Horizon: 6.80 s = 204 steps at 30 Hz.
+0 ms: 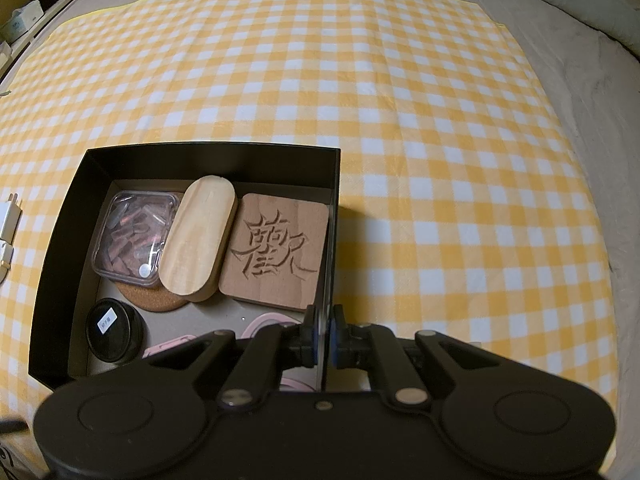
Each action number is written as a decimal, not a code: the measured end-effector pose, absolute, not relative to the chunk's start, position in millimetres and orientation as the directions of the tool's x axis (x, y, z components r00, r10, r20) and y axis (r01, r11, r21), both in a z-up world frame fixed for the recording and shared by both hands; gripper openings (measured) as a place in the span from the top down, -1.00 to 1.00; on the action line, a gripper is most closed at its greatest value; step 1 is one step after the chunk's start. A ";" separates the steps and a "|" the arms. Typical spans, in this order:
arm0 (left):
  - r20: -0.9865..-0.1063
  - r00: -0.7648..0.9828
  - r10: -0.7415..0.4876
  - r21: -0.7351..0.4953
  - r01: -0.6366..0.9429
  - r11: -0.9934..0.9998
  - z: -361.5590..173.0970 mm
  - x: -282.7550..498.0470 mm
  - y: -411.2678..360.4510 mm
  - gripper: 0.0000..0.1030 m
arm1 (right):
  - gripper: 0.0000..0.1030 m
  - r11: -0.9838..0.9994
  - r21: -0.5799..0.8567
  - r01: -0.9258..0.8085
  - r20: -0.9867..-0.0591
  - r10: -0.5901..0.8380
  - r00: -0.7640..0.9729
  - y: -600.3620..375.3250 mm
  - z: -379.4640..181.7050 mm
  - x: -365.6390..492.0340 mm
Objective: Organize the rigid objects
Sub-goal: 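Carry the black tin into the box beside the scissors and release, then move the left tool to the round tape measure and close on it, then carry the tape measure into the box beside the scissors and open, then move the left tool to the white USB charger and close on it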
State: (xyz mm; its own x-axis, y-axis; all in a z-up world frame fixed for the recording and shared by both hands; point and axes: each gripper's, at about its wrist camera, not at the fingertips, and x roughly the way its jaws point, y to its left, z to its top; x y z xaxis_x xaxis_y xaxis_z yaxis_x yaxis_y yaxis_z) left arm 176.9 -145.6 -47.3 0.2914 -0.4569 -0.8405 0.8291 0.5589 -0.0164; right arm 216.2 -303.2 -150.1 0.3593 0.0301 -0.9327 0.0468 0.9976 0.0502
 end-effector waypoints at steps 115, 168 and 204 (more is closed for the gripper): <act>-0.908 0.212 -0.362 -0.042 0.813 0.581 -111.5 208.9 -220.4 -0.32 | 0.75 0.995 0.057 0.088 -0.922 0.018 0.386 -307.2 -144.5 223.4; -0.804 0.541 -0.247 0.050 0.475 0.878 -61.8 255.5 -19.1 -1.00 | 0.92 0.994 0.051 0.095 -0.912 0.008 0.409 -323.0 -132.7 220.9; -0.946 0.232 -0.225 -0.010 0.675 0.738 -115.8 254.7 -29.7 -0.81 | 0.86 0.996 0.044 0.079 -0.918 0.009 0.396 -312.8 -140.3 222.8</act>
State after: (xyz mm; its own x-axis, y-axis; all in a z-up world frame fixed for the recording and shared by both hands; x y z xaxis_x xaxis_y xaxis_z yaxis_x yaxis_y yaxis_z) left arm 254.7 -29.7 -115.8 0.2318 -0.2247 -0.9465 0.6746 0.7381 -0.0100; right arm 222.8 -312.8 -140.3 0.3958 0.0092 -0.9183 0.0789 0.9959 0.0439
